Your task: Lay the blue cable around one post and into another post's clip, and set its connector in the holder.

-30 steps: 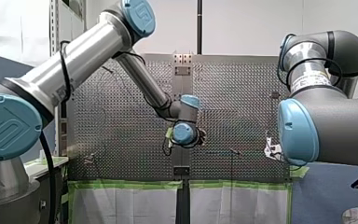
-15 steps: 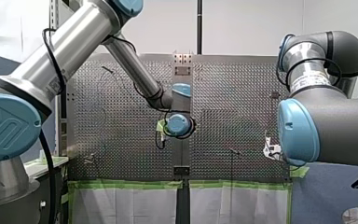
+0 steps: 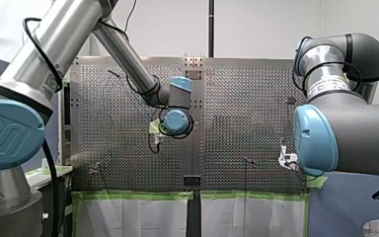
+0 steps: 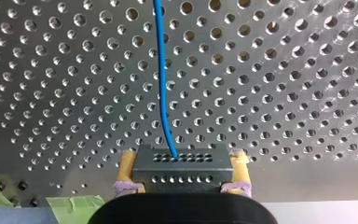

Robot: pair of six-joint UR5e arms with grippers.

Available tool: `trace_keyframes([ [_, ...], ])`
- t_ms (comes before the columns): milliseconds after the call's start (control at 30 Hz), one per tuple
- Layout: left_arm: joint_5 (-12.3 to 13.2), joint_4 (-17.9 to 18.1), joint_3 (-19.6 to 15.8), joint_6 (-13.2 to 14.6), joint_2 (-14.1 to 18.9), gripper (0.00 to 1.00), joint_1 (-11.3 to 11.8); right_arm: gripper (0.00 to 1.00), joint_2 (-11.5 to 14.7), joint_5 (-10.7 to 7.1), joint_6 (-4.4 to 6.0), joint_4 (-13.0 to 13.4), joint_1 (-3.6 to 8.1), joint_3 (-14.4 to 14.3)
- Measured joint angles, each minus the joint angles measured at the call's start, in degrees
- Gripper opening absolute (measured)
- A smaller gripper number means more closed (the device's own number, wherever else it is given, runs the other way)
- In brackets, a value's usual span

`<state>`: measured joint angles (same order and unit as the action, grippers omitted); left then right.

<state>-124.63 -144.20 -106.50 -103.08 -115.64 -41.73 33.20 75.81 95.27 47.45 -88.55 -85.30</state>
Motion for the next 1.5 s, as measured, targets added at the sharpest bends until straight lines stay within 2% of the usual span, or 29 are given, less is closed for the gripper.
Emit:
trace_keyframes([
  [167, 0.2, -0.6, -3.0, -0.9, 3.1, 1.0, 1.8, 0.0, 0.0, -0.25, 0.16, 0.1, 0.0, 0.0],
  [467, 4.2, 2.6, -7.7, -4.9, 7.7, 1.0, 6.2, 0.0, -0.1, -0.3, 0.19, 0.1, -0.07, 0.0],
  [900, 12.0, 9.5, -15.6, -12.7, 15.6, 1.0, 14.1, 0.0, -0.1, -0.37, 0.19, 0.2, -0.11, 0.0],
  [1100, 15.4, 10.2, -18.5, -16.1, 18.9, 1.0, 17.4, 0.0, -0.2, -0.39, 0.19, 0.2, -0.26, 0.0],
  [1267, 18.2, 11.0, -19.2, -19.0, 20.8, 1.0, 20.3, 0.0, -0.2, -0.43, 0.3, 0.4, -0.29, 0.0],
  [1367, 18.3, 12.3, -19.2, -20.7, 21.0, 1.0, 22.0, 0.0, -0.2, -0.48, 0.5, 0.4, -0.3, 0.0],
  [1500, 16.9, 14.3, -19.2, -22.8, 21.0, 1.0, 24.1, 0.0, -0.2, -0.51, 0.61, 0.5, -0.31, 0.0],
])
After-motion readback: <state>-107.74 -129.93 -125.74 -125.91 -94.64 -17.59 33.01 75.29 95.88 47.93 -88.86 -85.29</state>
